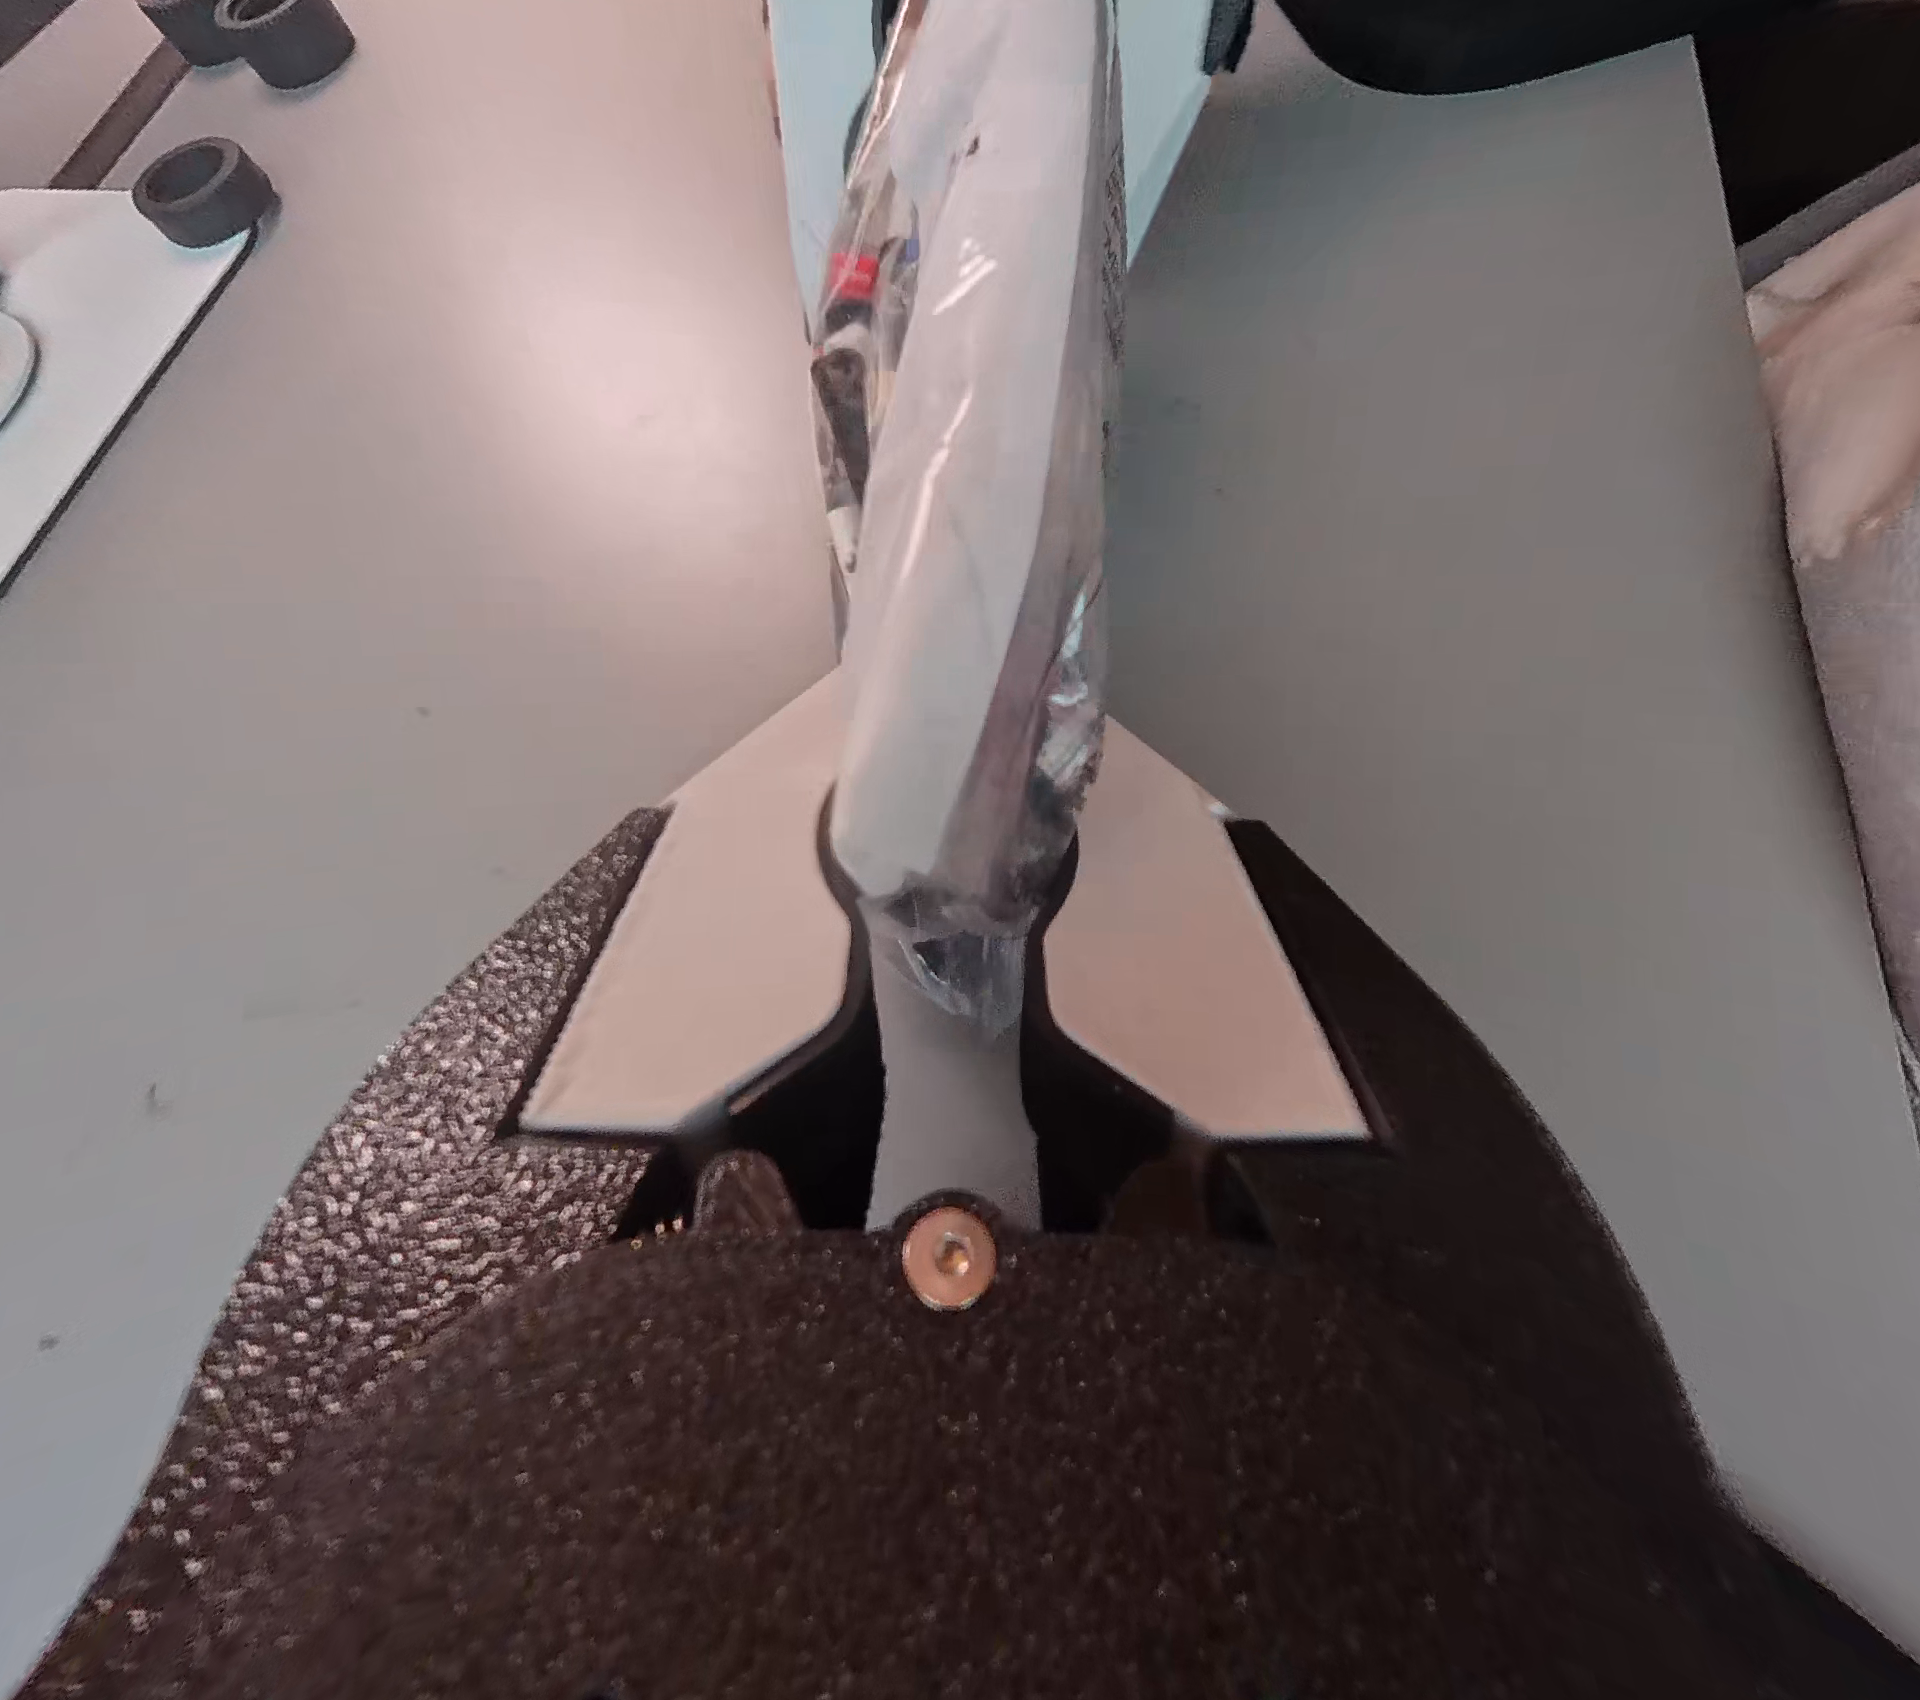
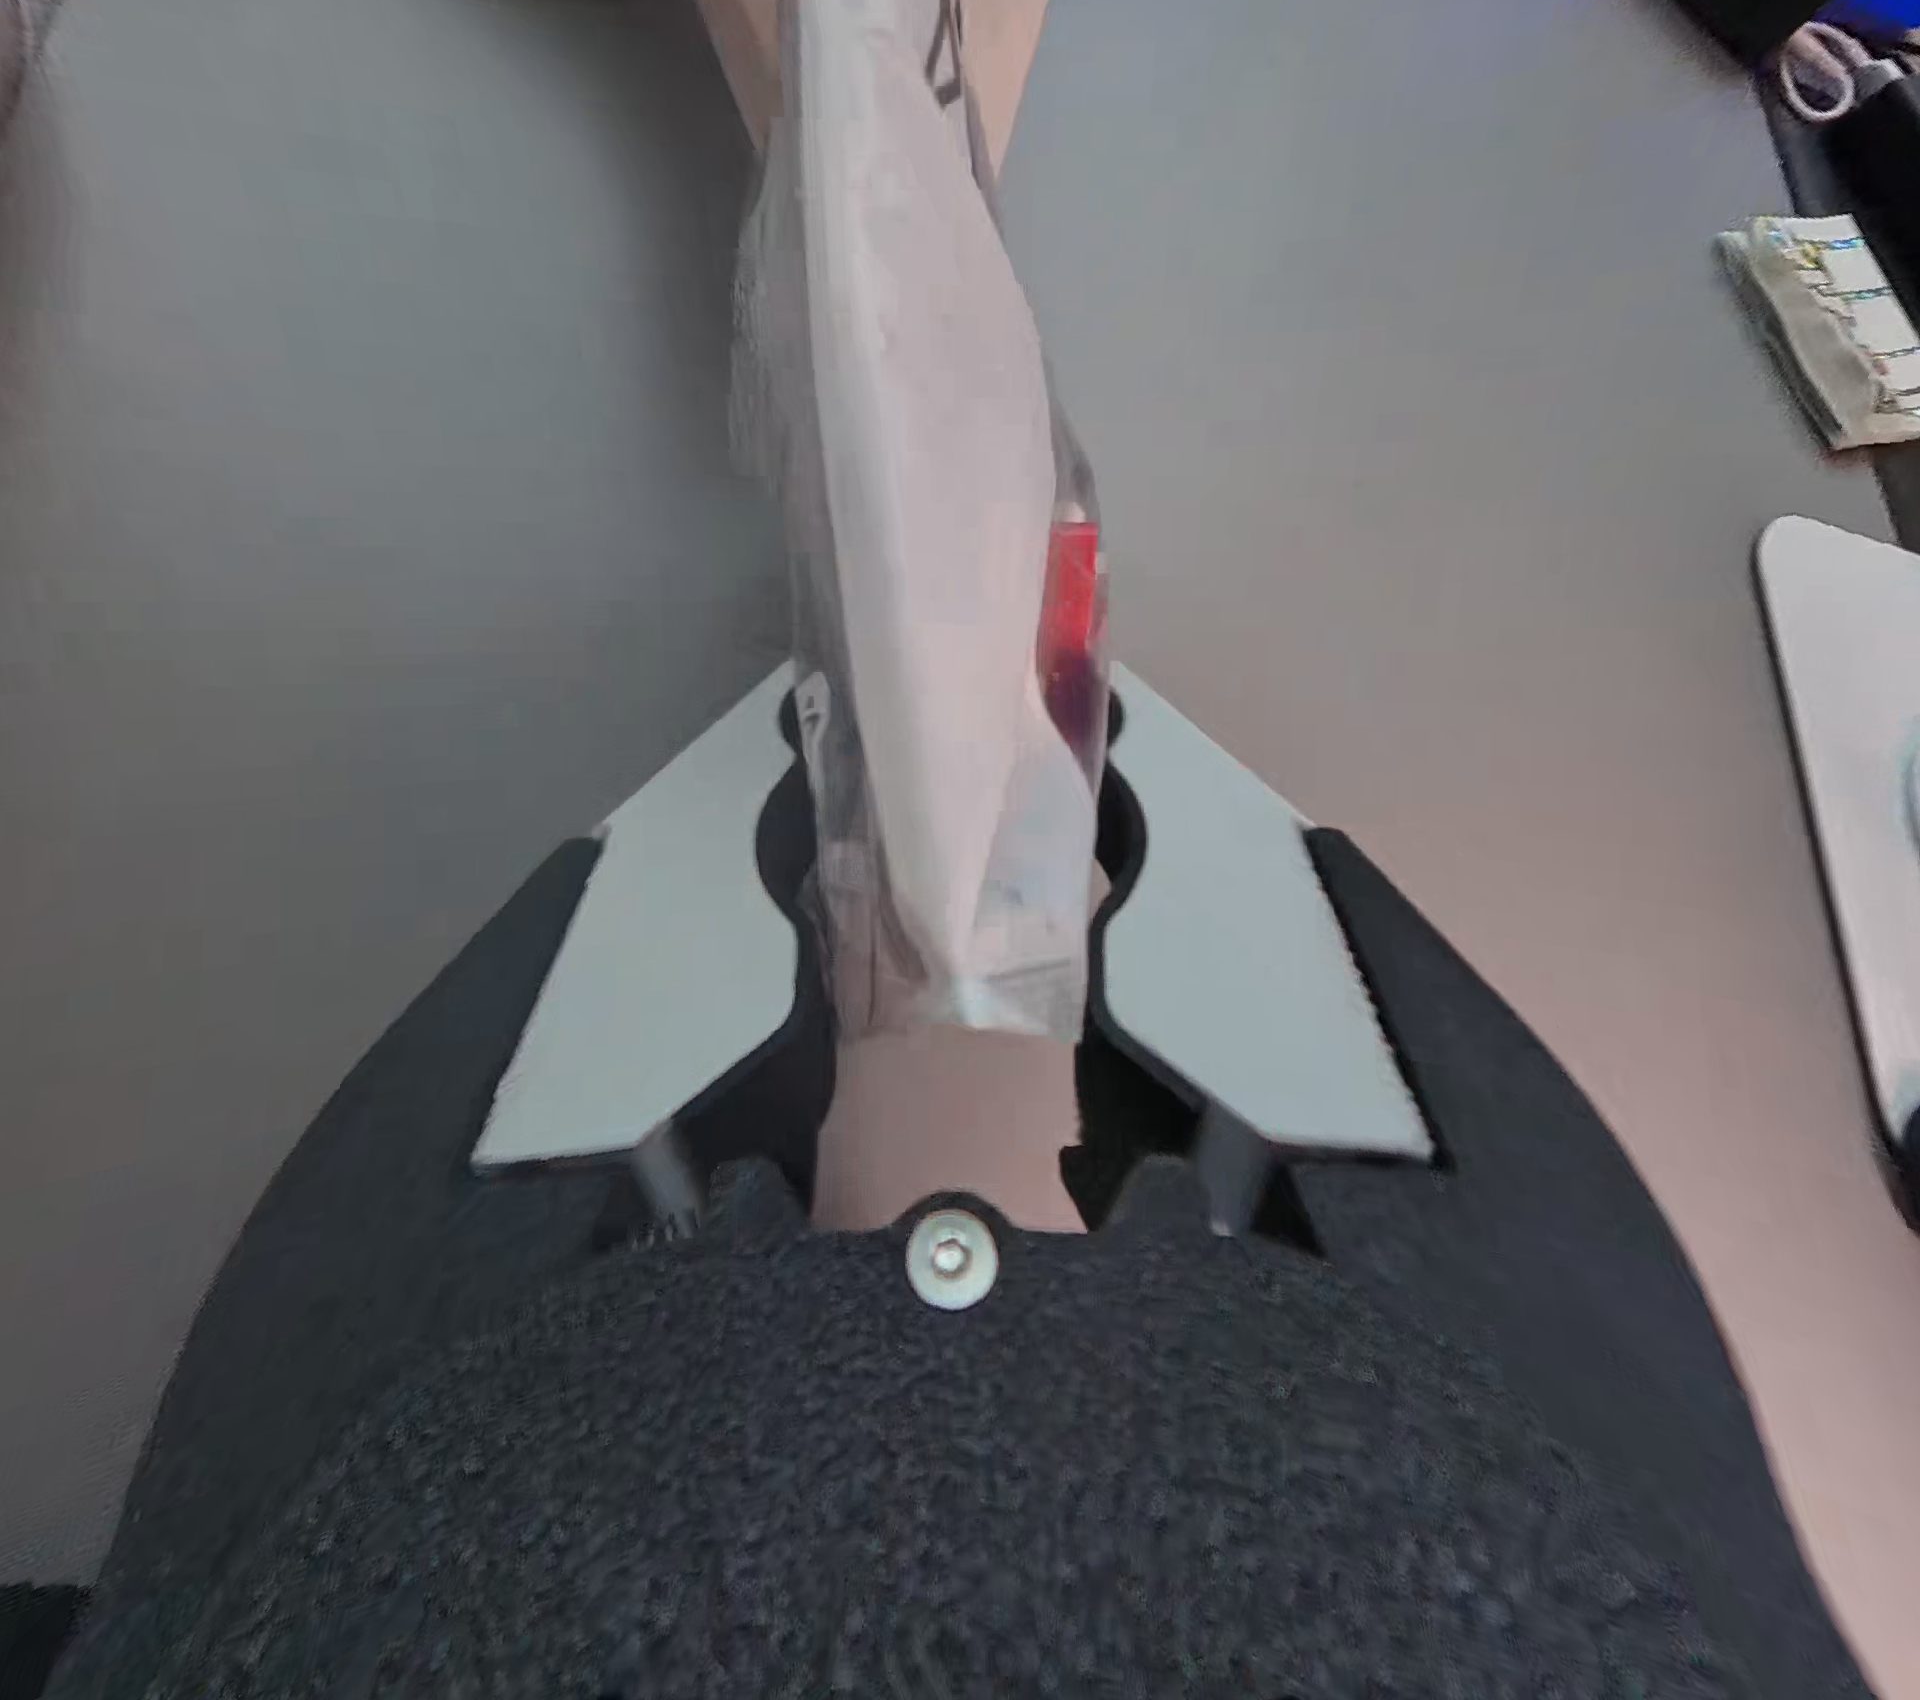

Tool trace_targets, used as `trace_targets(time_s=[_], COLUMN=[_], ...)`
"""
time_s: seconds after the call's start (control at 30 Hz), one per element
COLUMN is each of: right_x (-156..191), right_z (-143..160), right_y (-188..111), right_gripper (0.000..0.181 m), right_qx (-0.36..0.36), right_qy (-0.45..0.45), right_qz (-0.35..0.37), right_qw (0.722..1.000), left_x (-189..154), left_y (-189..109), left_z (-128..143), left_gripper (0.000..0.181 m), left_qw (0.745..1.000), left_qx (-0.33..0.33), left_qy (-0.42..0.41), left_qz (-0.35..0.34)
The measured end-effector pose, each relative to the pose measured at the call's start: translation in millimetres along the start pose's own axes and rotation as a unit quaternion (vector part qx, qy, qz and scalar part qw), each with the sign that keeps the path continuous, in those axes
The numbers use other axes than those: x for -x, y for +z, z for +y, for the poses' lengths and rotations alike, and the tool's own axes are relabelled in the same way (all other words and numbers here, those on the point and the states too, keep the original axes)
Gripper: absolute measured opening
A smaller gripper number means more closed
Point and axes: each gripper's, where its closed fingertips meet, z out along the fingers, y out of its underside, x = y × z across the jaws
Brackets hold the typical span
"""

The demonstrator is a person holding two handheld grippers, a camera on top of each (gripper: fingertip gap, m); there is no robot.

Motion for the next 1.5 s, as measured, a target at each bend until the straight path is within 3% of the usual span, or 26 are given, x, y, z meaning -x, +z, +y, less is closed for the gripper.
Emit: trace_targets(time_s=[0.1,0.2,0.33,0.47,0.57,0.7,0.77,0.8,0.87,1.0,1.13,1.37,1.5], right_x=[0.7,-1.6,-4.6,-14.2,-30.7,-53.8,-66.5,-70.2,-75.3,-61.7,-68.3,-91.6,-102.5], right_z=[0.9,1.6,-2.0,-15.8,-42.1,-78.4,-77.4,-73.4,-63.7,-56.8,-38.1,-13.6,7.0], right_y=[1.2,-0.2,-10.2,-22.8,-40.5,-80.2,-92.2,-96.7,-104.4,-104.2,-99.7,-100.0,-105.3], right_gripper=[0.029,0.027,0.022,0.023,0.042,0.085,0.077,0.054,0.000,0.000,0.000,0.000,0.000], right_qx=[-0.023,-0.027,-0.069,-0.105,-0.148,-0.232,-0.241,-0.240,-0.233,-0.226,-0.206,-0.229,-0.230], right_qy=[0.006,-0.004,0.035,0.057,0.094,0.139,0.157,0.162,0.166,0.179,0.188,0.215,0.242], right_qz=[-0.010,-0.001,-0.018,-0.010,0.024,0.095,0.149,0.170,0.215,0.215,0.251,0.265,0.278], right_qw=[1.000,1.000,0.997,0.993,0.984,0.958,0.946,0.942,0.934,0.933,0.927,0.912,0.901], left_x=[-6.7,-6.6,2.1,8.6,17.0,43.4,71.1,89.1,132.5,223.4,309.0,418.9,454.2], left_y=[0.6,7.5,11.5,1.3,-21.6,-78.9,-116.6,-137.5,-184.5,-283.4,-357.2,-399.7,-395.4], left_z=[3.9,11.1,11.1,-5.5,-28.7,-55.4,-56.8,-53.9,-39.8,9.4,69.2,187.2,246.2], left_gripper=[0.035,0.049,0.029,0.022,0.017,0.016,0.015,0.016,0.016,0.016,0.016,0.015,0.015], left_qw=[1.000,0.999,0.996,0.997,0.998,0.996,0.989,0.983,0.959,0.881,0.786,0.665,0.639], left_qx=[-0.007,0.020,0.031,0.014,0.001,-0.018,-0.008,0.001,0.034,0.145,0.284,0.479,0.544], left_qy=[-0.002,0.039,0.081,0.072,0.049,0.020,0.005,-0.008,-0.037,-0.066,-0.055,-0.038,-0.039], left_qz=[0.010,-0.007,-0.029,-0.033,-0.039,-0.084,-0.146,-0.185,-0.278,-0.446,-0.547,-0.572,-0.543])
